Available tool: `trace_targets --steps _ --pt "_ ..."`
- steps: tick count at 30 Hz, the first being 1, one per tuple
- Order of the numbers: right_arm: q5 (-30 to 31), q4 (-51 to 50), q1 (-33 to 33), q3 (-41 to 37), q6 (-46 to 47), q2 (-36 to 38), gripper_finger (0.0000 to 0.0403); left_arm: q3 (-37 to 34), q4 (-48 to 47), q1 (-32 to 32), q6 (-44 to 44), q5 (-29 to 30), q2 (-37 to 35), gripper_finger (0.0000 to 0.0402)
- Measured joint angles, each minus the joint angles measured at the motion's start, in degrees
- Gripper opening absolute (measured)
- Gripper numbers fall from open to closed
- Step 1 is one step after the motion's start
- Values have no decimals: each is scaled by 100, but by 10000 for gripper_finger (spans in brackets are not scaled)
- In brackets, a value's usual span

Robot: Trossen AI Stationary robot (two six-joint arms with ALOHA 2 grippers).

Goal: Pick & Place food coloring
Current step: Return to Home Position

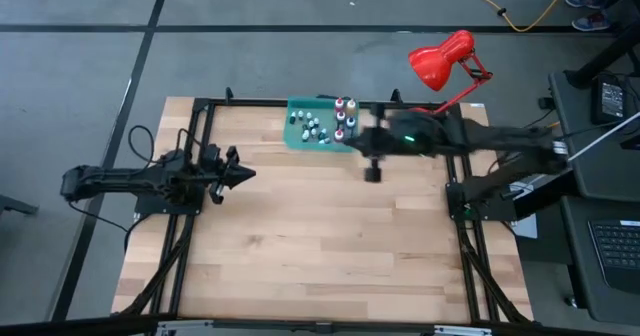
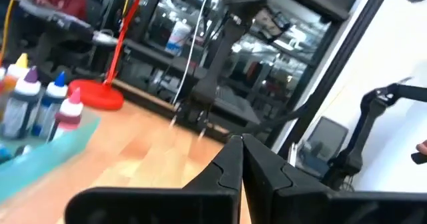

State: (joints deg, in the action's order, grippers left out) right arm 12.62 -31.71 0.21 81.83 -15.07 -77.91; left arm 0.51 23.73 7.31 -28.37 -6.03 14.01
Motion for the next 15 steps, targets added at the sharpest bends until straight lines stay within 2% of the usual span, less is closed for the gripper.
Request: trace_targets --steps 3,7,12,15 --pt "-612 1543 137 -1563 148 1027 4 0 -570 1 4 34 -299 6" --pt "-1369 2999 224 -3282 571 2254 4 0 -1055 1 -35 108 -390 10" --pt "-1448 3927 383 -4900 403 3522 4 0 -1174 1 105 133 -390 8" --pt "-1865 4181 373 -5664 282 4291 4 -2 -1172 0 58 135 -390 6"
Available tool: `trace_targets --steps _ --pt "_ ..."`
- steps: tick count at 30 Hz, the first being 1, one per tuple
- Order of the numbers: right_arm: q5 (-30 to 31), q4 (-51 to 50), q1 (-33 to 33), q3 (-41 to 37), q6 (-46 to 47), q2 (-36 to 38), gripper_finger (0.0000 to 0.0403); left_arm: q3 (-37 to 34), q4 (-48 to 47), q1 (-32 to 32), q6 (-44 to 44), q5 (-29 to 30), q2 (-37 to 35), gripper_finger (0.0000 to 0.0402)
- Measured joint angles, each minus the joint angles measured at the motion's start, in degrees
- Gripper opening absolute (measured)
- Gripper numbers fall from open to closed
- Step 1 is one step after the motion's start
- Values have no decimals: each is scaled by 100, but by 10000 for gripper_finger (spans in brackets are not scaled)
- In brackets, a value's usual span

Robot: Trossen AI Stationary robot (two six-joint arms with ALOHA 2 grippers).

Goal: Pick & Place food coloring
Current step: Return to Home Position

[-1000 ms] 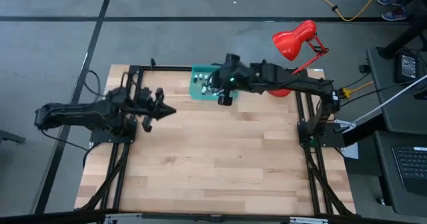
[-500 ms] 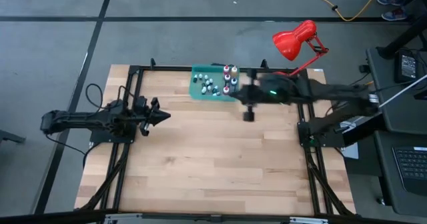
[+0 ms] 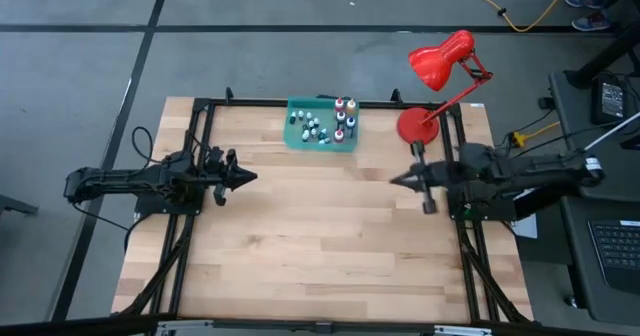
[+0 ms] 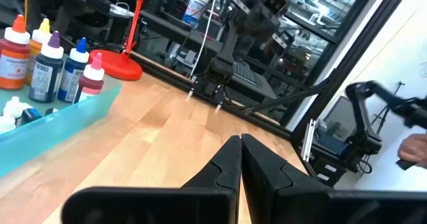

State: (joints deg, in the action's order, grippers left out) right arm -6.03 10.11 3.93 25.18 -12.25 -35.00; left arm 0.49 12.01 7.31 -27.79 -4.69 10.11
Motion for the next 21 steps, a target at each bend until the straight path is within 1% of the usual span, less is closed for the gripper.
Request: trace_targets --steps 3,4,7,10,12,16,19,21 --pt "-878 354 2 -684 14 831 4 0 -2 0 2 -2 0 7" --pt "-1071 371 -1 -885 47 1131 4 0 -1 1 2 0 2 7" --pt "-1426 336 -1 -1374 172 2065 4 0 1 0 2 -1 2 10" --pt "-1645 208 -1 -1691 37 2933 4 0 0 0 2 -2 2 10" --pt "-1620 -188 -1 -1795 -99 3459 4 0 0 0 2 -2 2 9" --pt "-1319 -743 -7 -1894 -445 3410 4 0 25 0 2 -6 4 6" --pt "-869 -949 -4 -2108 -604 3412 4 0 5 2 0 -3 3 8" --pt "-713 -922 -7 -2354 -602 3419 4 0 8 0 2 2 35 10"
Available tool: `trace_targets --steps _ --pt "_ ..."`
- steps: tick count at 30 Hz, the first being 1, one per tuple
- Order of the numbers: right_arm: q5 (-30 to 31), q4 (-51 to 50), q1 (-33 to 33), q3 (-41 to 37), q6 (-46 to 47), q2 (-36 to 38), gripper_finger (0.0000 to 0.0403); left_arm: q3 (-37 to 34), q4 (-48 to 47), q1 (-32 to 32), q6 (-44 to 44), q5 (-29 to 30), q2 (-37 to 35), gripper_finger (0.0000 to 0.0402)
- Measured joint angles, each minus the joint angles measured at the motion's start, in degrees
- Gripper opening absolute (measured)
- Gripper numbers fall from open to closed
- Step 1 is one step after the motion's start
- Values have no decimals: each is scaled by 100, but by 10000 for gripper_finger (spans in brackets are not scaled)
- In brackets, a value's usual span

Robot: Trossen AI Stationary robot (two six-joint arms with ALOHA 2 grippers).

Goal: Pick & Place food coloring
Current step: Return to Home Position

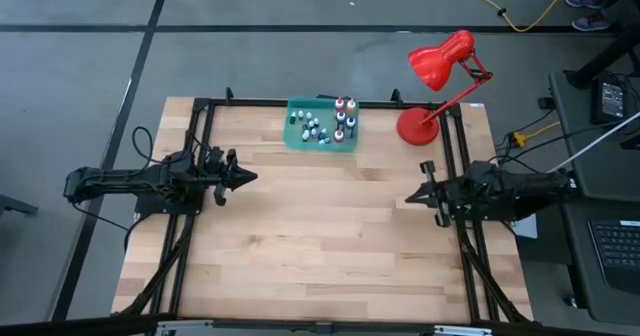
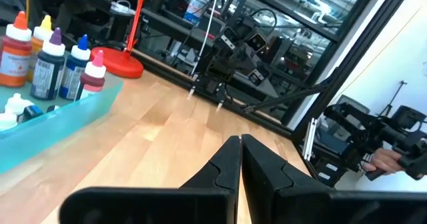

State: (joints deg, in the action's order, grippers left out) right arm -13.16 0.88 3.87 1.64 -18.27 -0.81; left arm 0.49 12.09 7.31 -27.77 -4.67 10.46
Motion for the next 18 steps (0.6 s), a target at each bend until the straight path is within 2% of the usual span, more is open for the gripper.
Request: trace_targets --steps 9,12,15,18 --pt "352 145 3 -122 395 -478 5 0 -47 0 0 -2 29 8" --pt "545 127 3 -124 475 -654 18 0 -32 0 0 0 37 7" --pt "996 38 -2 -124 449 -739 33 0 -30 0 0 4 37 7" --pt "1057 28 1 -124 452 -783 42 0 -30 1 0 4 37 9"
